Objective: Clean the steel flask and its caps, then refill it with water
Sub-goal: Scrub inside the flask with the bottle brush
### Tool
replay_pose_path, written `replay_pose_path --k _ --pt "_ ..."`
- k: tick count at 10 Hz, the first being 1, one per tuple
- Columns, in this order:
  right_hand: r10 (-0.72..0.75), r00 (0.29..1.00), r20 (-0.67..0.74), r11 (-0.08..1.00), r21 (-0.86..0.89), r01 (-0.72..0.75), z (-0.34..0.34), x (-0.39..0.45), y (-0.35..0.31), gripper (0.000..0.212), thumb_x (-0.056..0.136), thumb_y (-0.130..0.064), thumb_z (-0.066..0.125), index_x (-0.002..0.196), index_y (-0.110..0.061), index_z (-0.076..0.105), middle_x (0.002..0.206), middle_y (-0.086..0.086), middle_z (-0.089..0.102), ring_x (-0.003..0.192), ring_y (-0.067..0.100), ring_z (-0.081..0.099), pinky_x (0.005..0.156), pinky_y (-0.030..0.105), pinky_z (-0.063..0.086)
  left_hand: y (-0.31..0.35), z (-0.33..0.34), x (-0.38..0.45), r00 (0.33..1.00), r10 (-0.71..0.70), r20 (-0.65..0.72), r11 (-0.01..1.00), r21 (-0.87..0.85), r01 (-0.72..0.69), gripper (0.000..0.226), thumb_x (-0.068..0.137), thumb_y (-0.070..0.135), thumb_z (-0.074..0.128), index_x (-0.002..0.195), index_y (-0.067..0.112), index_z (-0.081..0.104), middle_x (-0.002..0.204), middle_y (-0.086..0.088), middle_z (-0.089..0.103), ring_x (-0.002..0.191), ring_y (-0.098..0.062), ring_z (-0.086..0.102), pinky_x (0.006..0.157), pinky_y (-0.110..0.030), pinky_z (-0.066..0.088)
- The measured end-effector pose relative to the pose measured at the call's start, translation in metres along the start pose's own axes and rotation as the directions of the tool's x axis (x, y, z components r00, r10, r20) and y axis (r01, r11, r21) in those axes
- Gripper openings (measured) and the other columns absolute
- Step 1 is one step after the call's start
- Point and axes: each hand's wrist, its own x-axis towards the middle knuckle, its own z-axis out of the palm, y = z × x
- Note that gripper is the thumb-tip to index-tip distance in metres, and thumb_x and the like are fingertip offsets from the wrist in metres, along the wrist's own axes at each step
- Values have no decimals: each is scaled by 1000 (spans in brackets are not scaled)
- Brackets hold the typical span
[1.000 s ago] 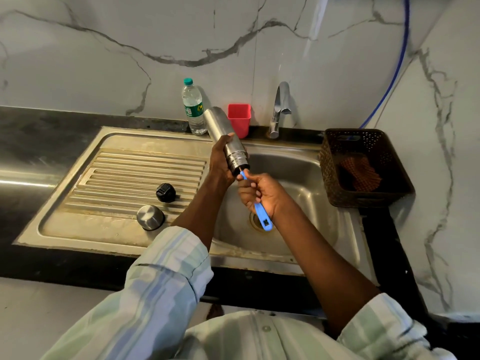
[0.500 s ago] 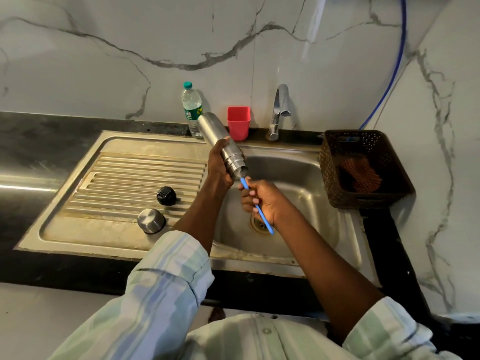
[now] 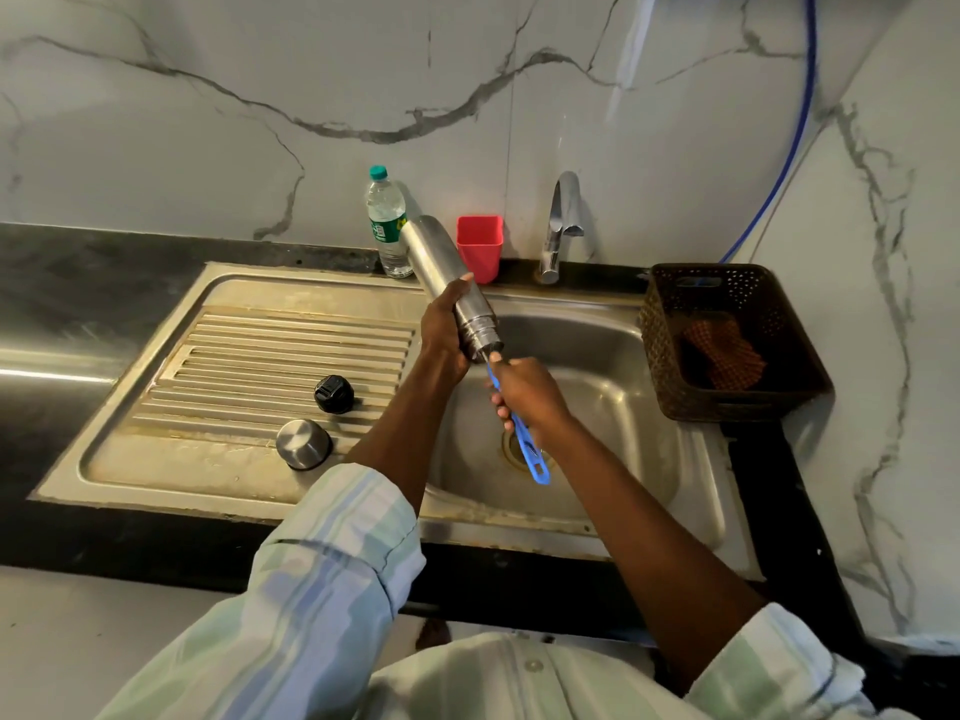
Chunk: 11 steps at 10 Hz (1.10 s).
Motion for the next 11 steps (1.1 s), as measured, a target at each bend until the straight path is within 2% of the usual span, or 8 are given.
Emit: replay_pose_path --k 1,2,3,4,5,8,10,11 --pt "-372 890 -264 685 -725 71 14 -8 6 31 102 -30 40 118 -10 57 107 15 66 99 36 62 77 38 45 -3 7 -1 999 24 -42 999 25 -23 63 71 26 83 118 -1 52 77 -12 61 60 -25 62 61 -36 56" --pt "-108 978 -178 983 -167 78 12 6 10 30 102 -28 40 100 -6 61 78 11 64 64 23 64 55 29 47 -4 5 2 998 21 -51 995 97 -16 68 68 28 83 120 -4 51 81 -15 60 60 -26 62 58 -34 56" --pt "117 901 418 558 723 -408 -3 17 9 30 103 -22 36 82 -5 50 46 -3 35 29 4 29 28 16 21 -4 -1 7 1000 -21 2 990 138 20 60 76 31 77 116 -3 47 78 -17 57 60 -28 60 53 -32 55" --pt "55 995 88 974 212 -73 -1 8 5 34 103 -30 38 84 -9 56 61 8 56 41 14 48 39 23 41 -6 -2 10 999 -35 -25 982 186 40 47 81 29 75 109 -2 53 77 -17 58 57 -27 60 54 -33 56" --pt "-352 904 -242 665 -744 60 9 -9 7 29 102 -29 40 111 -11 61 106 14 67 94 32 64 77 39 49 -9 3 9 998 -3 -62 981 192 15 54 77 29 81 115 -1 56 84 -15 61 56 -25 63 57 -34 57" --pt "103 966 235 788 574 -224 -8 13 10 36 104 -26 36 81 -5 53 50 -1 39 32 7 31 32 17 25 -9 -4 10 997 -25 71 995 97 18 62 86 50 70 119 3 47 73 -12 60 61 -25 62 61 -35 57" --pt "-305 902 -304 804 -589 74 16 -3 10 31 102 -28 39 112 -10 62 98 14 67 88 33 64 71 37 46 -17 3 11 1000 -10 28 1000 10 10 81 83 67 62 133 4 49 81 -12 62 69 -26 63 66 -39 58" --pt "108 981 161 833 523 -178 6 10 9 30 102 -25 37 85 -6 54 51 1 44 35 11 38 35 20 28 -15 2 18 1000 -13 24 1000 21 13 76 79 69 65 115 2 57 76 -10 57 63 -23 59 65 -37 52"
